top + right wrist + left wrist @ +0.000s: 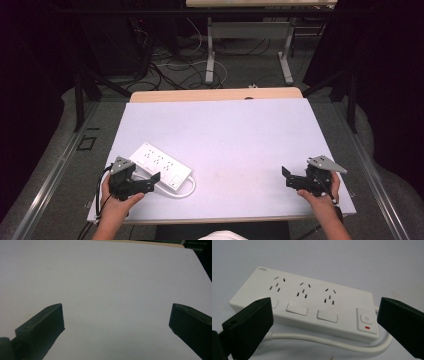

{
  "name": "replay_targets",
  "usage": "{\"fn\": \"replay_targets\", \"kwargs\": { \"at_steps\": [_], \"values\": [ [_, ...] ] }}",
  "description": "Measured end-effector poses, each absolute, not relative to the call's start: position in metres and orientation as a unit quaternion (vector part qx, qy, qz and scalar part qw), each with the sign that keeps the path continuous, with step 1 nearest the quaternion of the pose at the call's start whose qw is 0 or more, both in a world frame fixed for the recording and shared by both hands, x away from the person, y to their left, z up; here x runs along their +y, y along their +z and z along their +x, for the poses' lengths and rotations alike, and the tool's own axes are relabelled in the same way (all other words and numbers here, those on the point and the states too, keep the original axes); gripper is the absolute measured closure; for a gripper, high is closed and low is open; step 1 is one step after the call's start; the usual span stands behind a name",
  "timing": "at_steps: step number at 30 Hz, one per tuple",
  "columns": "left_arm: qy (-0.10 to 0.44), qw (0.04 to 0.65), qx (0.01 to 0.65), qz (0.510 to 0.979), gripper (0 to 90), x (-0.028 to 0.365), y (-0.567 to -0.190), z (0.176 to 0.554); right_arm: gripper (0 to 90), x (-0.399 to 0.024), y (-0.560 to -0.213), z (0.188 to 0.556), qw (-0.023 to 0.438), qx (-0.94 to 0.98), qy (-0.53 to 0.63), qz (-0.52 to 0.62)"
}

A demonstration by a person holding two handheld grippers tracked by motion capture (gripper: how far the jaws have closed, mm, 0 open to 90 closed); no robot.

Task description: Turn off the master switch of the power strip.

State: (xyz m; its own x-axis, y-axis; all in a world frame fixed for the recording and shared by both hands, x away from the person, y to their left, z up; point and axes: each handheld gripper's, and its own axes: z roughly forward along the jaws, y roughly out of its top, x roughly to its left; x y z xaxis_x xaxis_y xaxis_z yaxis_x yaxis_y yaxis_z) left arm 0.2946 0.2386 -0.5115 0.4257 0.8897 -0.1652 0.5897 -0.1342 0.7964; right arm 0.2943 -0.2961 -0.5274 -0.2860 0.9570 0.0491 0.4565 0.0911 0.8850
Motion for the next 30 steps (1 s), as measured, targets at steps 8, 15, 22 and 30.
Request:
{"fn": "replay_targets", "kwargs": {
  "at_steps": [8, 15, 22, 30],
  "values": [
    [0.184, 0.426, 0.501, 0.73, 0.4, 0.233, -0.501, 0.296, 0.0, -0.295, -0.528, 0.295, 0.292, 0.679, 0.429, 0.52],
    [0.188, 0.426, 0.494, 0.734, 0.5, 0.226, -0.492, 0.298, 0.0, -0.292, -0.528, 0.295, 0.291, 0.677, 0.429, 0.523],
    [0.184, 0.435, 0.494, 0.73, 0.5, 0.224, -0.486, 0.3, 0.0, -0.293, -0.529, 0.296, 0.286, 0.677, 0.431, 0.524],
    [0.182, 0.44, 0.491, 0.73, 0.5, 0.218, -0.476, 0.305, 0.0, -0.295, -0.528, 0.295, 0.281, 0.674, 0.429, 0.532]
  ]
}}
